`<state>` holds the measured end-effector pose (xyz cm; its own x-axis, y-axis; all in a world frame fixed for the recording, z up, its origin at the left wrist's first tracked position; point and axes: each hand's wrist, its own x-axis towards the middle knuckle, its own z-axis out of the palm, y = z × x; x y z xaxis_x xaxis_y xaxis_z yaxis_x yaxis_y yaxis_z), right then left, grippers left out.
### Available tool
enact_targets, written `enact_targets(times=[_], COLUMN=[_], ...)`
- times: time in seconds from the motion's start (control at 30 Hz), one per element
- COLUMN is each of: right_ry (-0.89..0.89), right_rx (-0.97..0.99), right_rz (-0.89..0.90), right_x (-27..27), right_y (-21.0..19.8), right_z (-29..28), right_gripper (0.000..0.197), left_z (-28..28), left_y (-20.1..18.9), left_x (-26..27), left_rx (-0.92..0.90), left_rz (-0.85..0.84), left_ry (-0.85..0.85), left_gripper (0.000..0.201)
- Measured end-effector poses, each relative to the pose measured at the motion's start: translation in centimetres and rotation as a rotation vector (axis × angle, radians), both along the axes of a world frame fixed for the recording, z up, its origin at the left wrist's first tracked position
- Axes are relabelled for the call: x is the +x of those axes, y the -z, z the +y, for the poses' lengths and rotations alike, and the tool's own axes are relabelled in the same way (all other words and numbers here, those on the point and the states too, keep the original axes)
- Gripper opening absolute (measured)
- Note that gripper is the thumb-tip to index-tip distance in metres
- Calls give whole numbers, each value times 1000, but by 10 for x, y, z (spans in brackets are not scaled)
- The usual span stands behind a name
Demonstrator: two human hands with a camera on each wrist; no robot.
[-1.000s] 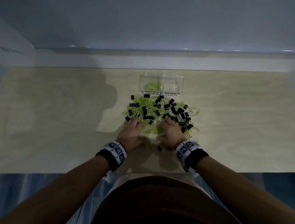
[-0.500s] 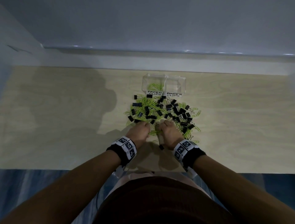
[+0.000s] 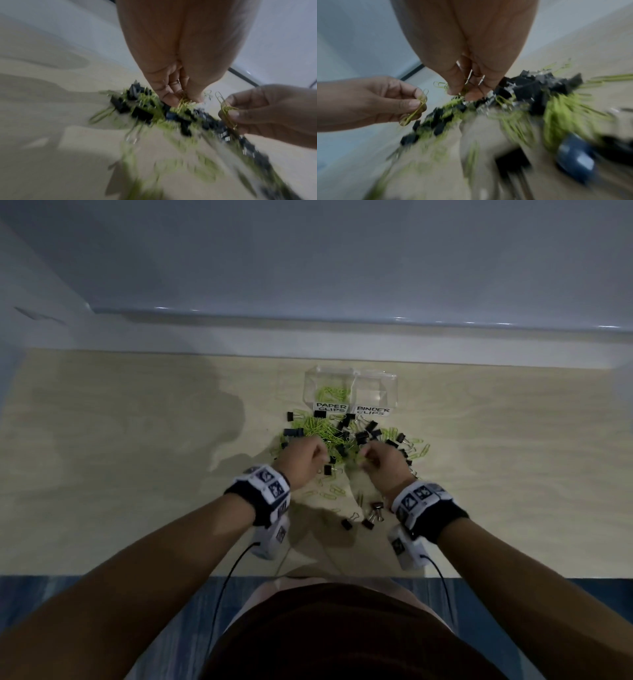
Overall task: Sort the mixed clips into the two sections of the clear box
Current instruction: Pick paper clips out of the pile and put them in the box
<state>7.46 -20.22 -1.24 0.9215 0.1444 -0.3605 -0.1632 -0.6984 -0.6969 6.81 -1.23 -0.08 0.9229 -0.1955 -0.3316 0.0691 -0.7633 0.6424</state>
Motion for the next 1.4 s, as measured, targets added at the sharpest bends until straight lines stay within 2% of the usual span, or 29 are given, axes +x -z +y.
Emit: enact_targets(times=[0.13, 0.3, 0.43, 0.5, 0.6, 0.7, 0.8, 0.87, 0.93, 1.03, 1.23, 1.33, 1.4], right_ry=[93, 111, 32, -55, -149, -259, -378, -433, -412, -364, -434, -462, -451], right_rx=[91, -35, -144, -201, -180, -149, -160, -161, -147, -165, -385, -410, -365], right_rz=[-50, -193, -157, -160, -227, -210, -100, -122, -178, -239, -152, -121, -126], right_x=[48, 111, 128, 124, 98, 55, 12, -3, -9, -4, 8, 10, 9], right_y=[-24, -34, -36, -34, -32, -17, 1, 11, 14, 14, 10, 10, 14], right_z=[13, 43, 59, 60, 47, 21, 2, 2, 12, 34, 48, 41, 35], right_gripper=[5, 8, 8, 18, 16, 13, 12, 11, 12, 19, 28, 32, 28], left_z=[-1, -12, -10, -6, 3, 16, 24, 23, 18, 7, -1, -1, -2], left_y=[-16, -24, -21, -19, -20, -13, 9, 21, 28, 32, 31, 33, 35], left_x=[52, 113, 125, 118, 86, 33, -6, -15, -19, -16, -3, -3, -4], left_rx=[-97, -97, -7, 19, -6, -20, 138, 202, 212, 214, 316, 334, 303], left_rz=[-84, -171, -119, -135, -187, -90, -3, -12, -52, -101, -77, -85, -72], left_ry=[-147, -345, -328, -298, -180, -33, 202, 271, 224, 134, 124, 115, 90], left_gripper=[15, 9, 8, 18, 22, 21, 34, 45, 49, 43, 26, 20, 19])
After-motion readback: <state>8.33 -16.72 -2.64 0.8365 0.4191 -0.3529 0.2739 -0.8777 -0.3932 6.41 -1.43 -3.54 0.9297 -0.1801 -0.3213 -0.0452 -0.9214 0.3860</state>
